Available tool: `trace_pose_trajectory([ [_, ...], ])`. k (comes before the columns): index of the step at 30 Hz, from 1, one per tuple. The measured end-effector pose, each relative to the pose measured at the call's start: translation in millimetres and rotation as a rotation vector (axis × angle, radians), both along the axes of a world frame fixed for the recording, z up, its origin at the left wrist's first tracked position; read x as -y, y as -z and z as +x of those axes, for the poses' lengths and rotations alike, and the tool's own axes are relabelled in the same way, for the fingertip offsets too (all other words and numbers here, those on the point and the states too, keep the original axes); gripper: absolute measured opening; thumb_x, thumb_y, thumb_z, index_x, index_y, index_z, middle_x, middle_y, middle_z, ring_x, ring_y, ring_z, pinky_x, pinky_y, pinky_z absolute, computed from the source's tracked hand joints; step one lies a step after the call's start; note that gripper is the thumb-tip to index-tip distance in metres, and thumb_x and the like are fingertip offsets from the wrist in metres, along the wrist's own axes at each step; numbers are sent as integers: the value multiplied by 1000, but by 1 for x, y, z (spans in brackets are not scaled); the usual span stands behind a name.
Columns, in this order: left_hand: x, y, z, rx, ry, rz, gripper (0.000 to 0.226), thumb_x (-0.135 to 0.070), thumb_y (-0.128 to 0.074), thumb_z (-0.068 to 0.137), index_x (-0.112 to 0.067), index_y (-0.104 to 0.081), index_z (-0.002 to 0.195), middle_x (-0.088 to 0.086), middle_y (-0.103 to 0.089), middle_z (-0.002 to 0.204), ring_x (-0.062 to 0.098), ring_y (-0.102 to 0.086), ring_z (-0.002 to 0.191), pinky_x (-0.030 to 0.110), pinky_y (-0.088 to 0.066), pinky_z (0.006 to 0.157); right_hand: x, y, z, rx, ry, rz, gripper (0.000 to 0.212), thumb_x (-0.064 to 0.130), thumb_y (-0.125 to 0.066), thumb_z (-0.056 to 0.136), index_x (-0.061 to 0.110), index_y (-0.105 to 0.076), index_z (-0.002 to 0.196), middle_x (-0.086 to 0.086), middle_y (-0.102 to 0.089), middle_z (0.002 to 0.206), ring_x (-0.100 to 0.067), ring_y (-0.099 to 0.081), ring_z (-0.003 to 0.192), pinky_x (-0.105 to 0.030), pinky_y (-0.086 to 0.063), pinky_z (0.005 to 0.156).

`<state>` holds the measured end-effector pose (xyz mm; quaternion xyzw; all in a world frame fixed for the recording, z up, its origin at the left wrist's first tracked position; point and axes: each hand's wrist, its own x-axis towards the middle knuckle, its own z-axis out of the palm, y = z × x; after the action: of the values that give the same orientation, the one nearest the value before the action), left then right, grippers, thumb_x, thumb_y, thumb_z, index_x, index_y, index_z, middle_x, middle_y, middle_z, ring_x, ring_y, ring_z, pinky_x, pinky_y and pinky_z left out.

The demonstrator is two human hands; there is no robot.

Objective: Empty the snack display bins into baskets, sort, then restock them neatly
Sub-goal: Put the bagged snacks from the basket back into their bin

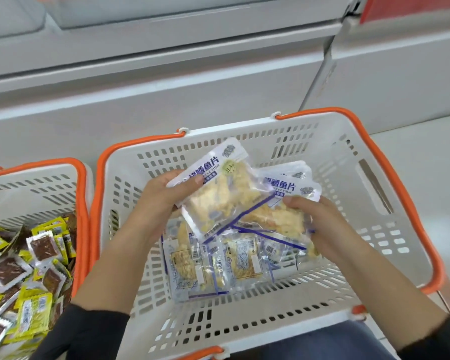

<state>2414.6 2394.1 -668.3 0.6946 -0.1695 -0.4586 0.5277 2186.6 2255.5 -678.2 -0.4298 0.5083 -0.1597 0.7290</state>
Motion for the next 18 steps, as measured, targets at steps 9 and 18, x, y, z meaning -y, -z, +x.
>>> trace_pose_trajectory([
  [9,-3,-108,-41,-23,-79,41,97,-64,-86,49,-25,-54,131,-2,-61,129,20,-60,114,34,-46,93,-42,-122,20,42,-161,-127,77,72,-70,65,22,-61,123,4,-69,117,-22,-61,114,-47,-40,107],
  [18,-55,-198,-65,53,-117,-166,43,-38,-79,76,-10,-70,108,7,-76,91,25,-73,86,40,-57,86,-93,-235,19,249,-426,-229,52,45,-69,76,17,-65,120,-1,-72,111,-16,-67,106,-38,-46,101],
])
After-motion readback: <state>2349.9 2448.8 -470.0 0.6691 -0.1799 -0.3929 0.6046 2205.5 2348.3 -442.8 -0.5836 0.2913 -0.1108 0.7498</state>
